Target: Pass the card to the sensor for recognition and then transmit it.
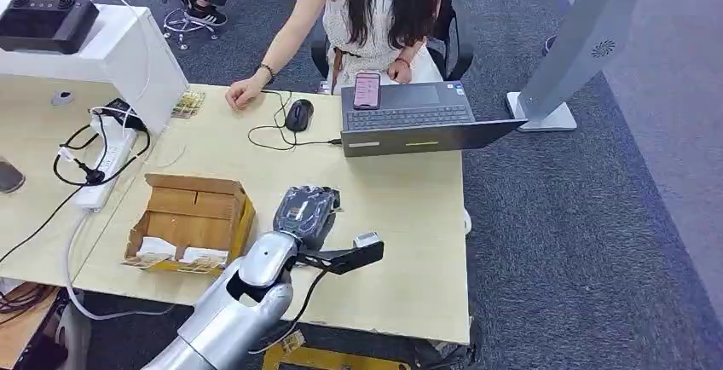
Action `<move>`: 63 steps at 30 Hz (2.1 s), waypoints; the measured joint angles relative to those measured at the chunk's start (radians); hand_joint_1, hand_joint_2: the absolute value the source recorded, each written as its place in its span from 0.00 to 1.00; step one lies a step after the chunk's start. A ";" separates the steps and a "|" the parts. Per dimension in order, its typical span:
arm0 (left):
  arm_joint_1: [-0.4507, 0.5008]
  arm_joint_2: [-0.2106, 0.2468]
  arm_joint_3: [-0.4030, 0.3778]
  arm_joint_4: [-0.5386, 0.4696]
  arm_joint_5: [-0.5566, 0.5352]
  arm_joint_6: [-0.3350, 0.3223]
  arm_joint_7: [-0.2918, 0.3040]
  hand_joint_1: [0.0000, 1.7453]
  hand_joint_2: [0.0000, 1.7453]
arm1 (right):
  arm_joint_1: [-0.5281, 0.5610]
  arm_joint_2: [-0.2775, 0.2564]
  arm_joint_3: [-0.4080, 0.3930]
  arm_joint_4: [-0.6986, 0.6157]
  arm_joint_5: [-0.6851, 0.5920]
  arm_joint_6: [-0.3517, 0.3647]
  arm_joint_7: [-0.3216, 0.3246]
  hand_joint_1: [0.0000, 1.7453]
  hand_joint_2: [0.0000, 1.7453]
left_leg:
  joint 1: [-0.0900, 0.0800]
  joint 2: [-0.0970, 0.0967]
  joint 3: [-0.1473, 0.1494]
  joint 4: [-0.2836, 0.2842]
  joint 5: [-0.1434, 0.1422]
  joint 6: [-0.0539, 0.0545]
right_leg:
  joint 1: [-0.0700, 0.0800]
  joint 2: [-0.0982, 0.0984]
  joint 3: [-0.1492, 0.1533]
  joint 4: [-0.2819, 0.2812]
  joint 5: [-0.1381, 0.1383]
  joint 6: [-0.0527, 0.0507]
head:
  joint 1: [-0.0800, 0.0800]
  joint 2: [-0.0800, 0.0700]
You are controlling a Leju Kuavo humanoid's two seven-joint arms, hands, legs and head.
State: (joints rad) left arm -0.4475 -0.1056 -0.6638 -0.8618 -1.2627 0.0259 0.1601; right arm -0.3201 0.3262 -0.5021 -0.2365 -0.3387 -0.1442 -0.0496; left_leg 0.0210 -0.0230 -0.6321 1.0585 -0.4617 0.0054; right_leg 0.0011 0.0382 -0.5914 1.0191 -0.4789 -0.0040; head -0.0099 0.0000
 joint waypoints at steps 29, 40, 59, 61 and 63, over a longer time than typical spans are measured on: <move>0.013 -0.033 0.177 0.177 -0.188 -0.010 0.220 1.00 1.00 | 0.046 -0.018 0.164 -0.025 -0.133 -0.056 0.002 0.00 1.00 | 0.000 -0.001 -0.001 0.000 0.000 0.000 | 0.000 -0.002 0.000 0.000 0.000 0.000 | 0.000 0.000; 0.018 -0.030 0.227 0.188 -0.170 -0.001 0.153 1.00 1.00 | 0.054 -0.021 0.192 -0.033 -0.164 -0.056 -0.006 0.00 1.00 | 0.000 -0.003 -0.001 0.000 0.000 0.000 | -0.001 -0.004 0.001 0.000 0.000 0.000 | 0.000 0.000; -0.208 -0.002 0.224 0.055 -0.130 0.306 0.028 1.00 1.00 | 0.055 -0.024 0.292 -0.033 -0.211 -0.058 0.024 0.00 1.00 | 0.000 -0.004 -0.002 0.000 0.002 -0.001 | 0.000 -0.004 0.000 0.001 0.001 0.000 | 0.000 0.000; -0.280 0.006 0.225 0.092 -0.127 0.288 0.030 1.00 1.00 | 0.055 -0.024 0.306 -0.033 -0.212 -0.058 0.034 0.00 1.00 | 0.000 -0.002 -0.002 0.000 0.002 -0.001 | 0.000 -0.003 0.000 0.002 0.001 -0.001 | 0.001 0.000; -0.335 0.014 0.226 0.133 -0.113 0.267 0.027 1.00 1.00 | 0.055 -0.024 0.321 -0.034 -0.215 -0.057 0.040 0.00 1.00 | 0.000 0.001 -0.001 0.000 0.002 -0.001 | 0.000 0.001 -0.001 0.002 0.002 -0.001 | 0.001 0.000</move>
State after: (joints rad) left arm -0.7824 -0.0912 -0.4379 -0.7285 -1.3752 0.2929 0.1873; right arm -0.2646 0.3021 -0.1808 -0.2701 -0.5539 -0.2014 -0.0091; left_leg 0.0208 -0.0219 -0.6332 1.0584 -0.4594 0.0043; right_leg 0.0008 0.0390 -0.5926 1.0210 -0.4771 -0.0051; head -0.0092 0.0000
